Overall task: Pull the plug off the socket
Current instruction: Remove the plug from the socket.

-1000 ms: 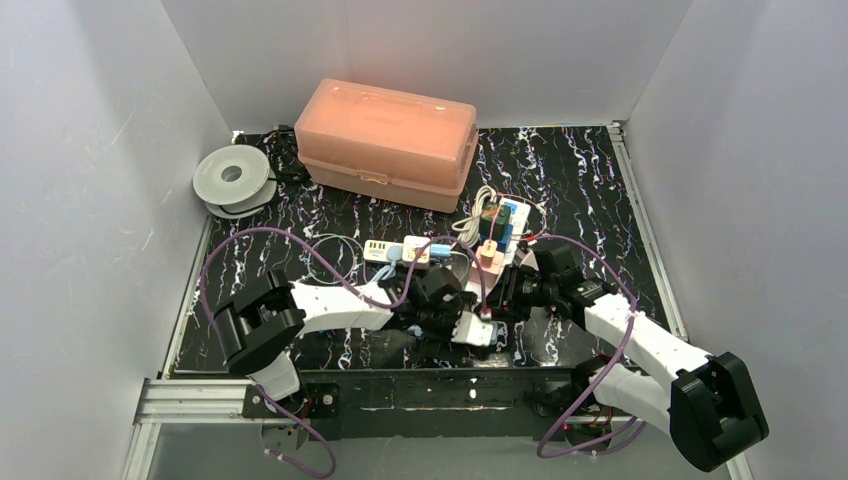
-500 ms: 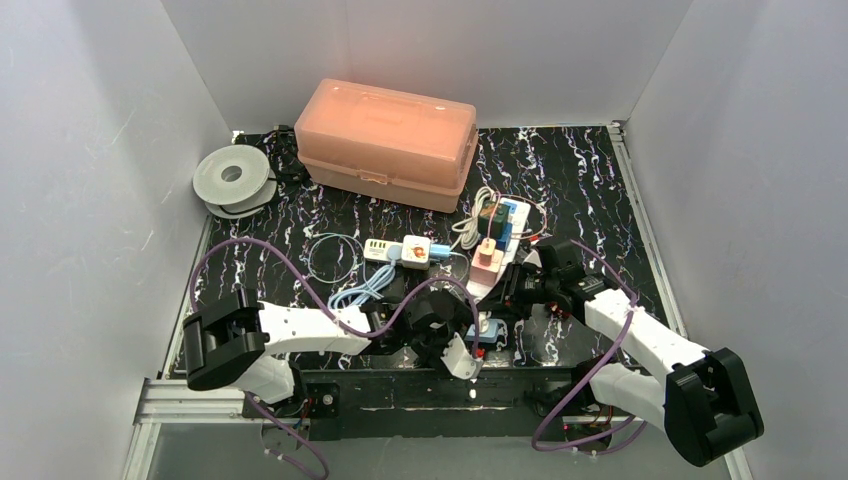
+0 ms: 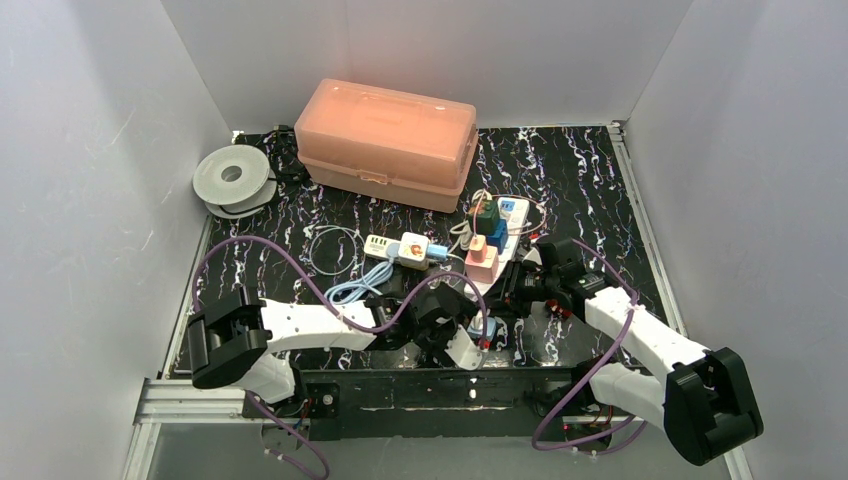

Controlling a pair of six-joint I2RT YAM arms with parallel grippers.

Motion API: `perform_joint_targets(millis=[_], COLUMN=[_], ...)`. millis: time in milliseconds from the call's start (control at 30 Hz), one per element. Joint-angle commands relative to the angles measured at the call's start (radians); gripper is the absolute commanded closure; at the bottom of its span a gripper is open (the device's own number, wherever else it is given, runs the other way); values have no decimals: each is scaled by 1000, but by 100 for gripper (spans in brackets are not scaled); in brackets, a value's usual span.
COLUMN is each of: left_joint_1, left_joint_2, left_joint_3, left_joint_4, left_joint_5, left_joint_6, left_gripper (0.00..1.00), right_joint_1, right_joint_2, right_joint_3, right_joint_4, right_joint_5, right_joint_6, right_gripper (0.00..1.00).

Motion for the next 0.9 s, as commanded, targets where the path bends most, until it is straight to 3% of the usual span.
perform_joint_targets(millis=[0,133,300,533,633,700,867], left_joint_1=[13,13,13,14,17,22,24], left_joint_2=[-72,-85,-87,-62,-58,-57,-45], left_joint_3=[78,113,109,131,162,188,243], left_joint_4=[-62,-158,-157,-118,-122,-134,-160], left_joint_5=[-75,-83,-77,-66,-77,-84,-101], left_joint_6=[-7,-52,-95,-116,-138,-164,-210], left_gripper=[17,34,70,77,81,83,88], right_joint_1=[4,5,5,5,5,6,6], right_joint_2=[10,21,14,-1,-9,-13,-1], right_joint_3=[33,19,-13,-63,-91,-103,-139], right_joint_4=[64,75,95,152,191,218,326], right_joint_5=[-134,-139,-135,-125,-105,-88,-69], right_joint_6=[29,30,28,12,7,3,26], right_gripper=[99,99,99,97,65,52,43])
